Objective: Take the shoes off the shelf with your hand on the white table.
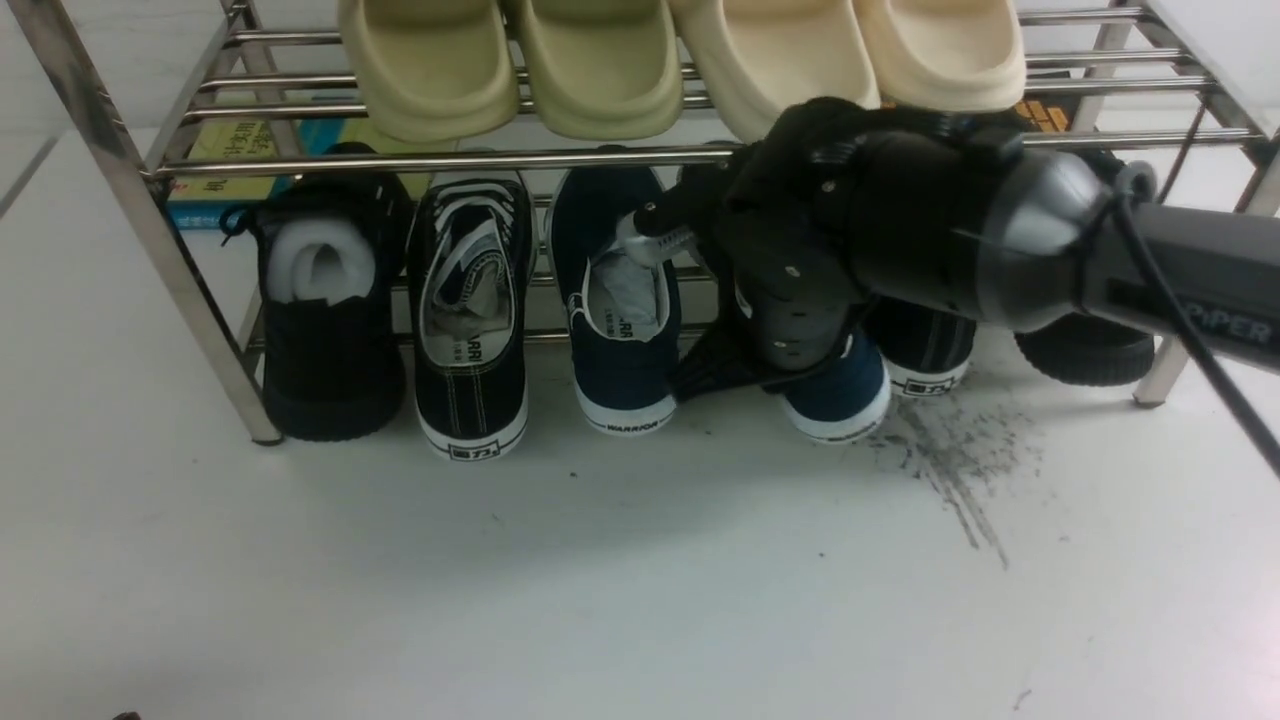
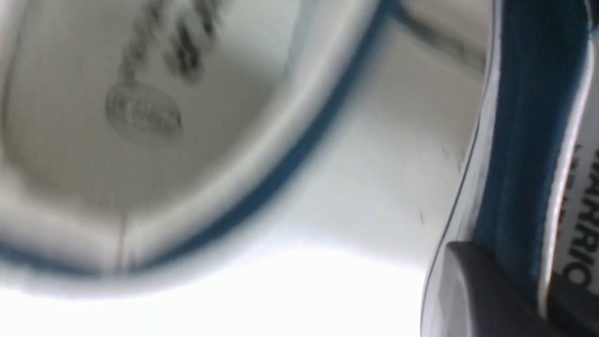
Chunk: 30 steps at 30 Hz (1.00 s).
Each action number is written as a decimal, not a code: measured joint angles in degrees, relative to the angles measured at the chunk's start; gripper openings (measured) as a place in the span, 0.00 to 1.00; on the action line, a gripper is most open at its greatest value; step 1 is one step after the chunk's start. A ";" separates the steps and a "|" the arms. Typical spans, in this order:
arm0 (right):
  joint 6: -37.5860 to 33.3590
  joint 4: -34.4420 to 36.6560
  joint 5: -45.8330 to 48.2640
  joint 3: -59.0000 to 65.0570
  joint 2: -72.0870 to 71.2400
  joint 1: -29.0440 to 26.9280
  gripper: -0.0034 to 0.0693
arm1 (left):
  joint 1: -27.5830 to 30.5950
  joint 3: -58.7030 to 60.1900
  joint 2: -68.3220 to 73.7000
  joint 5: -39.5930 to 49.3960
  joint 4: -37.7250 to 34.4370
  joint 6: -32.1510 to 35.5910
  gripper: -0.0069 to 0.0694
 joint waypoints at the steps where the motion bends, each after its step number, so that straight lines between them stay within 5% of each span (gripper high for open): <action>1: -0.86 1.58 2.00 0.00 -1.46 0.27 0.07 | 0.00 0.00 0.00 0.00 0.00 0.00 0.40; 9: -3.24 11.27 13.04 0.00 -13.63 1.94 0.07 | 0.00 0.00 0.00 0.00 0.00 0.00 0.40; 18: -5.93 24.39 13.59 9.67 -27.66 1.94 0.07 | 0.00 0.00 0.00 0.00 0.00 0.00 0.40; 30: 0.26 21.50 13.95 44.71 -53.17 1.94 0.07 | 0.00 0.00 0.00 0.00 0.00 0.00 0.40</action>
